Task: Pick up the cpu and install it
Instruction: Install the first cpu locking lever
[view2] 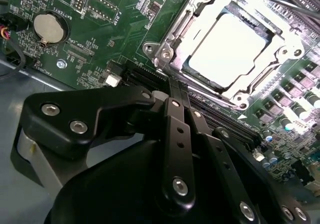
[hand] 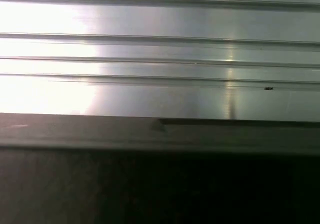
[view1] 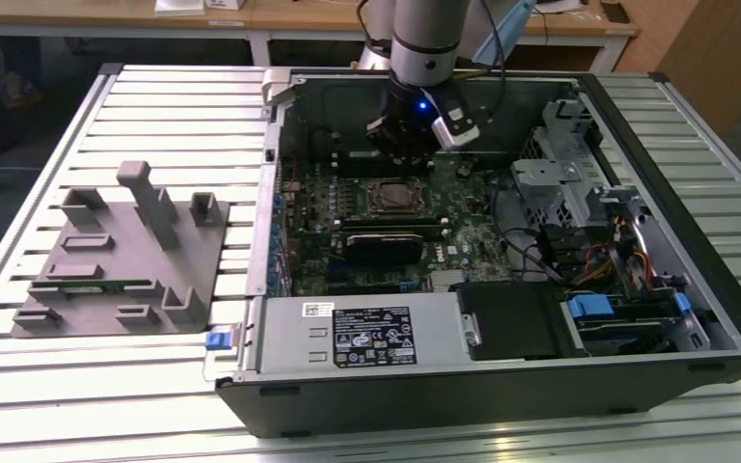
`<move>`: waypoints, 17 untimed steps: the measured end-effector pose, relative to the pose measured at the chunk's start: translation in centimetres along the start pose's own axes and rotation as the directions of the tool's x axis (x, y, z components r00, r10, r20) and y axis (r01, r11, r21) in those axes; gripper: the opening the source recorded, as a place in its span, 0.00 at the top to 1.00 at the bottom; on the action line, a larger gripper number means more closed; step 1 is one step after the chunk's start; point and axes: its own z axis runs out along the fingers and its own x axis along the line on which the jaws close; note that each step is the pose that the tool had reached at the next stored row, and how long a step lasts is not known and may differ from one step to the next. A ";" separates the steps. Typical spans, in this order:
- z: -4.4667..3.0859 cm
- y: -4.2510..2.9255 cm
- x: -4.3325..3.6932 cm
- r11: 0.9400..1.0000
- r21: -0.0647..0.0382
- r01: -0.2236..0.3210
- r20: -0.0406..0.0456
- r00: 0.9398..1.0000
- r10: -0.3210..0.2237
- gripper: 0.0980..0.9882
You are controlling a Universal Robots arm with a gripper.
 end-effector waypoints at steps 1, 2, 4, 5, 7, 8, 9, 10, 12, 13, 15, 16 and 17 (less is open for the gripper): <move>-0.03 0.00 0.00 1.000 0.000 0.000 0.000 1.000 0.000 0.99; -0.05 0.01 0.00 1.000 0.000 0.000 0.000 1.000 0.000 0.99; -0.05 0.01 0.00 1.000 0.001 0.000 0.000 1.000 0.000 0.99; -0.06 0.00 0.00 1.000 0.003 0.000 0.000 1.000 0.000 0.99; -0.05 0.01 0.00 1.000 0.004 0.000 0.000 1.000 0.000 0.99; -0.04 0.01 0.00 1.000 0.005 0.000 0.000 1.000 0.000 0.99; 0.03 0.00 0.00 1.000 0.007 0.000 0.000 1.000 0.000 0.99; 0.05 -0.01 0.00 1.000 0.008 0.000 0.000 1.000 0.000 0.99; 0.16 0.00 0.00 1.000 0.007 0.000 0.000 1.000 0.000 0.99; 0.21 0.00 0.00 1.000 0.007 0.000 0.000 1.000 0.000 0.99; 0.30 -0.02 0.01 1.000 0.008 0.000 0.000 1.000 0.000 0.99; 0.30 -0.02 0.01 1.000 0.008 0.000 0.000 1.000 0.000 0.99; 0.30 -0.02 0.01 1.000 0.008 0.000 0.000 1.000 0.000 0.99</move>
